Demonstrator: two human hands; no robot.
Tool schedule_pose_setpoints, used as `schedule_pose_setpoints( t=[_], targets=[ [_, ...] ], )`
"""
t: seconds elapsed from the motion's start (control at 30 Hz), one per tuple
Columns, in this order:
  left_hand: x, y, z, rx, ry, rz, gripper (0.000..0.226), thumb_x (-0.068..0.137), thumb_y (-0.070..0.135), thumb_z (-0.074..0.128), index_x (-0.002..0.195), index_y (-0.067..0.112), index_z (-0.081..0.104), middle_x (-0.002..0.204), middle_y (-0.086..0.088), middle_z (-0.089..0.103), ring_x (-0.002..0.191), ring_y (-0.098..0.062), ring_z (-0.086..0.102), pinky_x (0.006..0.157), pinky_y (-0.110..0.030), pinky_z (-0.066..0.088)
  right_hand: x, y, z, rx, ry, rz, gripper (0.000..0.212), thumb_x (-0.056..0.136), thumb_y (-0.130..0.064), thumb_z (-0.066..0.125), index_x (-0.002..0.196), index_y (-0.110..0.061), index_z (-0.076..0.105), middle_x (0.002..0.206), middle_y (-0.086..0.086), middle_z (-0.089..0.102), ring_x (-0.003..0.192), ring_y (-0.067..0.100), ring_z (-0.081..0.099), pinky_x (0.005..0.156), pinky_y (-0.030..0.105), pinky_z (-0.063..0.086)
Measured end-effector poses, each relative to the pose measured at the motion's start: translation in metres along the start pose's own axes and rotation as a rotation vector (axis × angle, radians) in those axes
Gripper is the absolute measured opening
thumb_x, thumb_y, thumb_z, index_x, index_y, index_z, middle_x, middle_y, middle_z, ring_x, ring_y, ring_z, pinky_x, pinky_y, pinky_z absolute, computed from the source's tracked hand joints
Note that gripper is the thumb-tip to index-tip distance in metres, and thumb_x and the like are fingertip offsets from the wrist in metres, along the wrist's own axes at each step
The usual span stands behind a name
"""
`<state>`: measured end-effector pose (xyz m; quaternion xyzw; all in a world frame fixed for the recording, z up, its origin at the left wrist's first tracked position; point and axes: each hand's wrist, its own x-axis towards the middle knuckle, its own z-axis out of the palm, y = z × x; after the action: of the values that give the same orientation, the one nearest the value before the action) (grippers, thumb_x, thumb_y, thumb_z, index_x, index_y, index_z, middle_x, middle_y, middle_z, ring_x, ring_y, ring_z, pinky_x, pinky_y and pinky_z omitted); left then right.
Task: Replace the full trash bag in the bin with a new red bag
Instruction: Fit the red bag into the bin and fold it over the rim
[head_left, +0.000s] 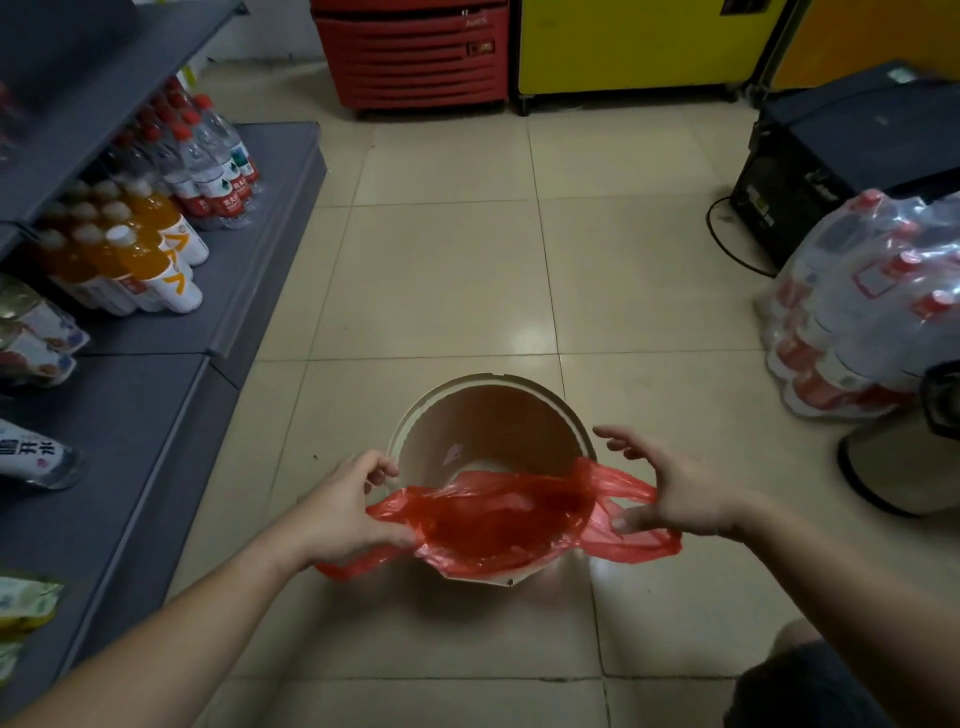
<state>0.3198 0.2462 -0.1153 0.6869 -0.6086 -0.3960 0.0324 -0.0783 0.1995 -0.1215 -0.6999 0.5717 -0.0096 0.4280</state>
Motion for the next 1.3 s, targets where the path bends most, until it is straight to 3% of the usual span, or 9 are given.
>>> schedule_pose_setpoints(
  t=[0.1,0.27,0.47,0.63,0.73,0.83,0.97,1.07,1.3],
  targets=[
    [0.004,0.015,0.006,0.019,0.144,0.038,0.057,0.057,0.054,0.086,0.107,0.042,0.061,0.109,0.018,0.060,0.101,-0.009,0.060,0.095,-0.043,0.051,0.006,-0.019,0.006,-0.232,0.201,-0.143,0.083,0.057,-0.079,0.070,0.132,-0.062,0.038,0.131,-0.029,0.044,0.118,-0.003,0.041,0.099,0.040,0.019],
    [0.016,0.019,0.008,-0.038,0.263,-0.019,0.020,0.079,0.043,0.079,0.095,0.035,0.071,0.095,0.011,0.074,0.095,-0.017,0.068,0.096,-0.048,0.051,0.023,-0.025,0.012,-0.363,0.335,-0.210,0.042,0.076,-0.069,0.064,0.112,-0.047,0.066,0.104,-0.029,0.062,0.112,0.002,0.054,0.086,0.035,0.014],
    [0.036,0.019,0.005,-0.184,0.324,-0.044,0.017,0.084,0.042,0.074,0.090,0.026,0.075,0.086,0.010,0.076,0.088,-0.018,0.071,0.090,-0.045,0.055,0.029,-0.016,0.011,-0.545,0.345,-0.285,0.040,0.078,-0.070,0.057,0.106,-0.045,0.070,0.112,-0.022,0.062,0.113,0.008,0.052,0.089,0.039,0.015],
    [0.063,0.022,0.001,-0.289,0.349,-0.112,0.023,0.081,0.047,0.073,0.078,0.025,0.074,0.076,0.007,0.077,0.080,-0.021,0.072,0.086,-0.045,0.057,0.053,-0.028,0.003,-0.157,0.448,-0.160,0.011,0.083,-0.053,0.070,0.076,-0.045,0.069,0.096,-0.024,0.064,0.097,-0.001,0.053,0.083,0.035,0.018],
    [0.083,0.024,-0.006,-0.366,0.391,-0.139,0.028,0.072,0.049,0.071,0.073,0.021,0.073,0.067,0.007,0.075,0.076,-0.022,0.073,0.086,-0.046,0.057,0.076,-0.033,-0.004,0.026,0.435,-0.042,0.014,0.084,-0.053,0.068,0.073,-0.047,0.067,0.086,-0.027,0.068,0.091,-0.004,0.056,0.091,0.038,0.025],
    [0.107,0.023,-0.011,-0.479,0.434,-0.145,0.032,0.067,0.051,0.070,0.072,0.020,0.075,0.066,0.008,0.076,0.073,-0.019,0.074,0.085,-0.044,0.058,0.101,-0.032,-0.009,0.182,0.436,0.022,0.010,0.085,-0.044,0.071,0.079,-0.037,0.073,0.081,-0.016,0.075,0.091,0.010,0.068,0.098,0.050,0.044],
    [0.139,0.019,-0.012,-0.551,0.449,-0.117,0.025,0.080,0.034,0.078,0.069,0.012,0.075,0.060,0.003,0.076,0.053,-0.010,0.069,0.064,-0.034,0.057,0.130,-0.028,-0.011,0.298,0.482,0.070,0.012,0.086,-0.032,0.075,0.084,-0.020,0.078,0.078,-0.006,0.077,0.083,0.016,0.073,0.081,0.037,0.057],
    [0.160,0.012,-0.010,-0.583,0.455,-0.144,0.029,0.083,0.029,0.079,0.066,0.006,0.074,0.055,-0.003,0.073,0.044,-0.008,0.062,0.050,-0.024,0.048,0.150,-0.022,-0.007,0.326,0.484,0.119,0.014,0.085,-0.029,0.077,0.083,-0.016,0.079,0.073,0.000,0.077,0.074,0.016,0.074,0.076,0.039,0.060],
    [0.181,-0.005,-0.003,-0.678,0.350,-0.216,0.024,0.086,0.022,0.078,0.069,0.006,0.071,0.059,-0.012,0.074,0.050,-0.023,0.068,0.057,-0.032,0.055,0.166,-0.006,0.000,0.415,0.446,0.183,0.011,0.084,-0.022,0.079,0.076,-0.015,0.077,0.067,0.006,0.077,0.060,0.021,0.072,0.059,0.038,0.058]
  ],
)
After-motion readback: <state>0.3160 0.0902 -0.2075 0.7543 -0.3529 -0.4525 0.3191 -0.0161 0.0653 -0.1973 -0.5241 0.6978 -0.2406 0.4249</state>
